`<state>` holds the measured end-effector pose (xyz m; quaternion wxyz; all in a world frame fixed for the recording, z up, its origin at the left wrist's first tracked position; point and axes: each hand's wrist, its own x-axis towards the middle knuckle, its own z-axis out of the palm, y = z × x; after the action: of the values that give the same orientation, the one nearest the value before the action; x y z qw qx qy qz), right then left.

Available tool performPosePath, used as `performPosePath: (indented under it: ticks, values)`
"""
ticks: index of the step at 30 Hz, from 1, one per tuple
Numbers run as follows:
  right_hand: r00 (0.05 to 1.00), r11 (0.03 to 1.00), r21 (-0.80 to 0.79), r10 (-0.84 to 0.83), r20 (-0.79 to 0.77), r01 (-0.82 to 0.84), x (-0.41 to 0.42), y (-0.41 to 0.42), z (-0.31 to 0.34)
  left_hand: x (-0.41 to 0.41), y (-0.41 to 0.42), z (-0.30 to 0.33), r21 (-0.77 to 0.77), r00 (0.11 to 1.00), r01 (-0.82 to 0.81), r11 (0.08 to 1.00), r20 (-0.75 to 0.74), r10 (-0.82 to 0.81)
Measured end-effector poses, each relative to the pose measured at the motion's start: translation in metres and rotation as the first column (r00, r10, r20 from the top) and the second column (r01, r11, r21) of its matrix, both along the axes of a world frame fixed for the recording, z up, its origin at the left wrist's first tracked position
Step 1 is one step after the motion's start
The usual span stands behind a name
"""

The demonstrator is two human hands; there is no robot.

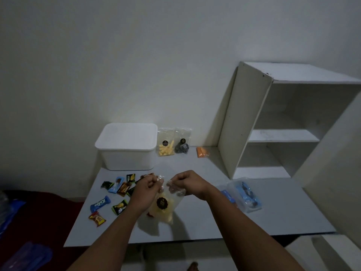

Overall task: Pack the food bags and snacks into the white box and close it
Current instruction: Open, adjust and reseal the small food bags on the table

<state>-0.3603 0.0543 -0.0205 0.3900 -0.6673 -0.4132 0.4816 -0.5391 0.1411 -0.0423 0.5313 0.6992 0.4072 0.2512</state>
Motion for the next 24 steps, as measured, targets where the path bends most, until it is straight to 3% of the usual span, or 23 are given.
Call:
performPosePath:
  ticks: [5,11,15,19,24]
  values:
    - [0.974,0.987,0.053,-0.140,-0.179,0.152,0.001,-0.009,0.002,0.006,0.000,0.012,-0.031,0.992,-0.097,0.995,0.080,0.099]
    - [0.959,0.957,0.159,-0.210,-0.189,0.241,0.001,-0.010,0.004,0.014,0.005,0.019,-0.090,0.966,-0.187,0.978,0.166,0.200]
    - [0.970,0.960,0.183,-0.182,-0.161,0.210,0.001,-0.009,0.011,0.016,0.001,0.024,-0.146,0.984,-0.092,0.985,0.139,0.113]
    - [0.966,0.952,0.201,-0.203,-0.160,0.233,-0.002,-0.007,0.012,0.018,-0.004,0.024,0.024,0.998,-0.058,0.998,0.034,0.058]
    - [0.935,0.927,0.215,-0.252,-0.249,0.307,-0.005,-0.010,0.007,0.019,-0.006,0.029,-0.002,0.989,-0.113,0.994,0.096,0.112]
